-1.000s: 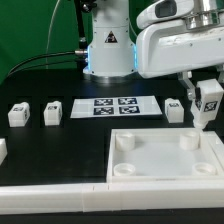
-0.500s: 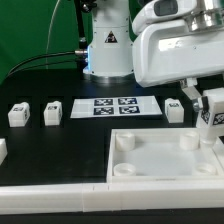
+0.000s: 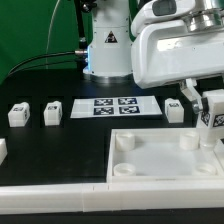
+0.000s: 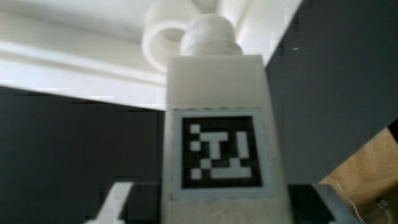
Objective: Assemble one leg
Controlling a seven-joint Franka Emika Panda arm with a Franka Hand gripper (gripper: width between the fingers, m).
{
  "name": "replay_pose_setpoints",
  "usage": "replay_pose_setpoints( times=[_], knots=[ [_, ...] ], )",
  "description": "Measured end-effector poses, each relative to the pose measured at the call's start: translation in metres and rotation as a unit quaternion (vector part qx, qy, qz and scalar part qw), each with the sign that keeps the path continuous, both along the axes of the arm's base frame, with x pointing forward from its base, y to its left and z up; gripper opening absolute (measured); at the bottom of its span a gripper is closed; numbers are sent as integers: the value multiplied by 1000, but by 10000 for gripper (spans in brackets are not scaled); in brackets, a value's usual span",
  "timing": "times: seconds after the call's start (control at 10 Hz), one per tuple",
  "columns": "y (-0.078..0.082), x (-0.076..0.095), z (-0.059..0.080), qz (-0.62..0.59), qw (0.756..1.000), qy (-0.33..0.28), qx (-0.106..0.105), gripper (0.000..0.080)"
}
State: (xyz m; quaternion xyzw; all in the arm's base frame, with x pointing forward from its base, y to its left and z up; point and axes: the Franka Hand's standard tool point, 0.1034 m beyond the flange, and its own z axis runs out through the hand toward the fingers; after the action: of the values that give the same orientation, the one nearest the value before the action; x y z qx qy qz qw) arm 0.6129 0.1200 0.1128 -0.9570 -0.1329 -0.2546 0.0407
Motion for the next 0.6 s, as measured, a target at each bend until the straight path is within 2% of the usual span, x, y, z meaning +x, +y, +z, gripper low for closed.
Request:
replay_pose_setpoints(
  times=[0.2,0.4,0.6],
  knots=[
    [-4,19,0,-3,1000,-5,1,294],
    [-1,25,-4,-2,1000,-7,3,294],
    [-6,24,-12,-3,1000,-4,1,294]
  ],
)
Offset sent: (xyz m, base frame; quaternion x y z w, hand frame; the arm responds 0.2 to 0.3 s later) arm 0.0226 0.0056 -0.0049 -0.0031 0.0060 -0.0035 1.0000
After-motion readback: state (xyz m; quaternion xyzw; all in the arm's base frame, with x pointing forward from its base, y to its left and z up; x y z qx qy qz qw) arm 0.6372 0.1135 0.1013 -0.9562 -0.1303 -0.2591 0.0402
